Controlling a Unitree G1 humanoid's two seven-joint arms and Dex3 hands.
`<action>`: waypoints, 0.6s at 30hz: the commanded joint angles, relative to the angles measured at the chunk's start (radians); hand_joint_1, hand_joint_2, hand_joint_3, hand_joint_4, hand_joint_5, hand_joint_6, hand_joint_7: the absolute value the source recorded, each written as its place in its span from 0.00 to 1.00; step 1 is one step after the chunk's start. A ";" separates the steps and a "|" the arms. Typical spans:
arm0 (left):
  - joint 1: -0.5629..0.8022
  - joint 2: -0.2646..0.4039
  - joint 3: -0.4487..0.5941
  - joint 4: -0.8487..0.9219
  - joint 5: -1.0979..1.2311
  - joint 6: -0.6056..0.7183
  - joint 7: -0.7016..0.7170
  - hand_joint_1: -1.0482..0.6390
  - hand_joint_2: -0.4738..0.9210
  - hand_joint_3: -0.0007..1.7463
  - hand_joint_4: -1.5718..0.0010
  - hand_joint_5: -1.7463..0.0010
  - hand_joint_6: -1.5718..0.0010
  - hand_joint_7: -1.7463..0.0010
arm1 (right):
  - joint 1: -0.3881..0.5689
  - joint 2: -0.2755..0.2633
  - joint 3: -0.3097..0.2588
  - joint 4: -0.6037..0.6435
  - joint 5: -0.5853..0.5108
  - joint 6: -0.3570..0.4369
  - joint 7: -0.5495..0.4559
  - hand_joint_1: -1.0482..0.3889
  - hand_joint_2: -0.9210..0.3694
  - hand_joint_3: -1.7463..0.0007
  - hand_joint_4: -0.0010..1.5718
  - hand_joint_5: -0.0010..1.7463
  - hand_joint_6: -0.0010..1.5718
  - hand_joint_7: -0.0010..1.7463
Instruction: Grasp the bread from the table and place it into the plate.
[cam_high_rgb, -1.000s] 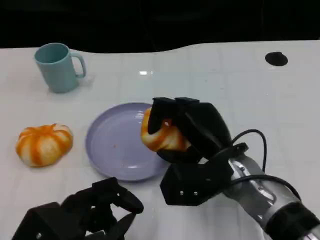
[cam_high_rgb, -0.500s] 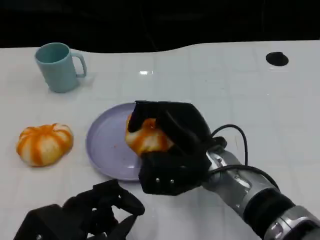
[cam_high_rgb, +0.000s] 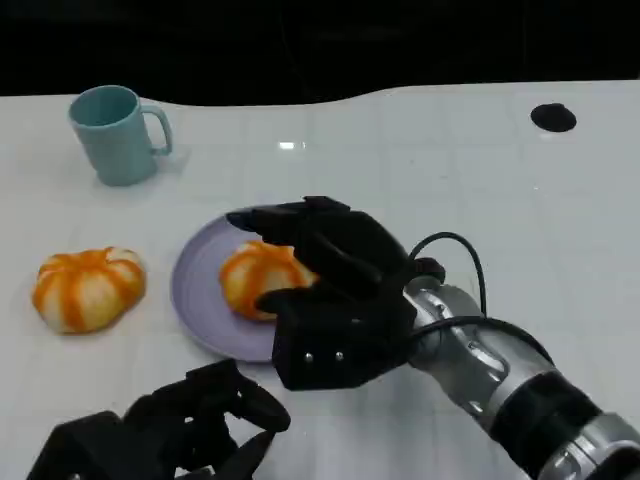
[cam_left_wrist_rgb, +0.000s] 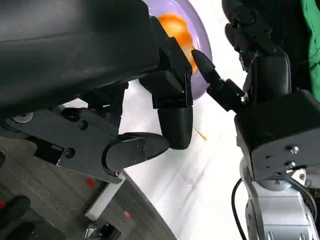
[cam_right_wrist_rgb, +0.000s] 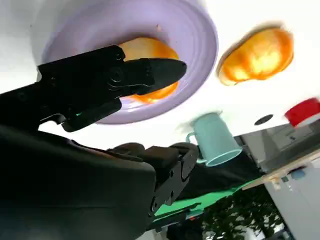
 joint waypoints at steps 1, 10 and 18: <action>0.011 0.007 0.005 -0.008 -0.004 -0.004 0.006 0.47 0.90 0.39 0.59 0.00 0.60 0.25 | 0.036 -0.033 0.011 -0.094 -0.006 0.030 0.036 0.22 0.00 0.82 0.00 0.13 0.13 0.00; 0.004 0.007 0.004 -0.007 -0.004 0.002 0.005 0.45 0.91 0.39 0.58 0.00 0.60 0.25 | 0.132 -0.127 -0.001 -0.285 0.009 -0.002 0.063 0.24 0.00 0.83 0.00 0.26 0.16 0.01; 0.000 -0.002 0.002 0.001 -0.009 0.002 0.006 0.47 0.90 0.42 0.55 0.00 0.61 0.23 | 0.295 -0.198 -0.078 -0.512 0.127 -0.075 0.101 0.29 0.00 0.87 0.00 0.49 0.23 0.05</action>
